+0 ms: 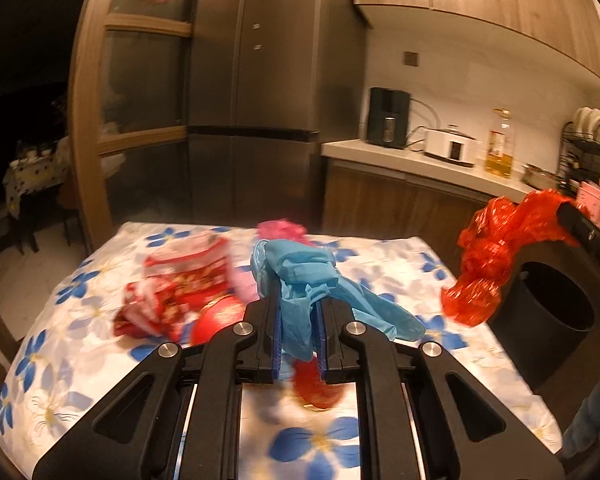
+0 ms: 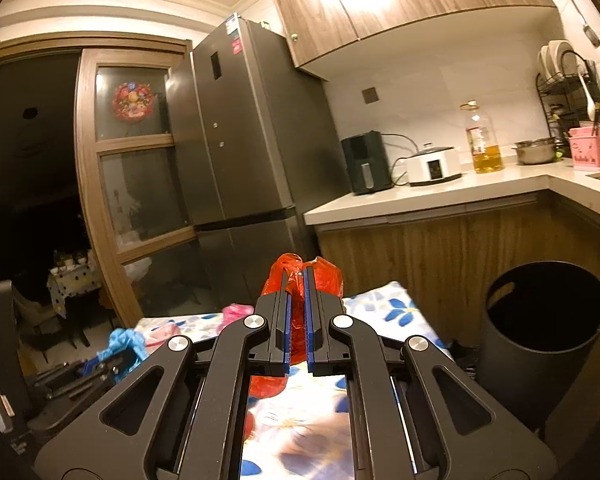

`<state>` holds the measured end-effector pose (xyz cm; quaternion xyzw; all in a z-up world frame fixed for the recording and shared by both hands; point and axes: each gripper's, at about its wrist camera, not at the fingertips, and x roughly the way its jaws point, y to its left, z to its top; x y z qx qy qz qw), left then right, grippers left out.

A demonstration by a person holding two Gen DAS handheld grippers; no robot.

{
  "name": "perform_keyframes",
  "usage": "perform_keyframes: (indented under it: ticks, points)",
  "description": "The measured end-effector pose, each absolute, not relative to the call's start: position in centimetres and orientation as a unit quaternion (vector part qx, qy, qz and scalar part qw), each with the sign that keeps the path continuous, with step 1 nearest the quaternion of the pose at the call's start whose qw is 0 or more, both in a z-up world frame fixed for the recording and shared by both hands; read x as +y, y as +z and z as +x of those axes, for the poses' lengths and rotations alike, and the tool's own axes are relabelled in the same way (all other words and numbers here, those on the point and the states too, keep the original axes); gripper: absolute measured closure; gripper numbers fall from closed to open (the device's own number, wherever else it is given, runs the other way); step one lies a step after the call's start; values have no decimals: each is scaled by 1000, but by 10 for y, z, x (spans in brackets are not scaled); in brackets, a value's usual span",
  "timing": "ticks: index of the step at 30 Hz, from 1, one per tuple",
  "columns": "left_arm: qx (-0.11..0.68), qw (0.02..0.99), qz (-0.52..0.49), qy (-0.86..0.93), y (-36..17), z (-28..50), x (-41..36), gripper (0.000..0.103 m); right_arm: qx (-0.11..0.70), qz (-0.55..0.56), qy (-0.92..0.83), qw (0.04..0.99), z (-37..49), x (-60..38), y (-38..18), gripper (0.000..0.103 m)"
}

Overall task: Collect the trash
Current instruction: 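Carry the blue glove and red bag with both grippers over the bin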

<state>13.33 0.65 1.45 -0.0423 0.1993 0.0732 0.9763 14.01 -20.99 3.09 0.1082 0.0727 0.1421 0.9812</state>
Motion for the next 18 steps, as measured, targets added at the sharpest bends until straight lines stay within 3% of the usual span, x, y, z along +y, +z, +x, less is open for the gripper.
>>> perform_keyframes:
  ticks: [18]
  points:
    - [196, 979, 4, -54, 21, 177, -132, 90, 58, 125, 28, 990, 118, -325, 28, 98]
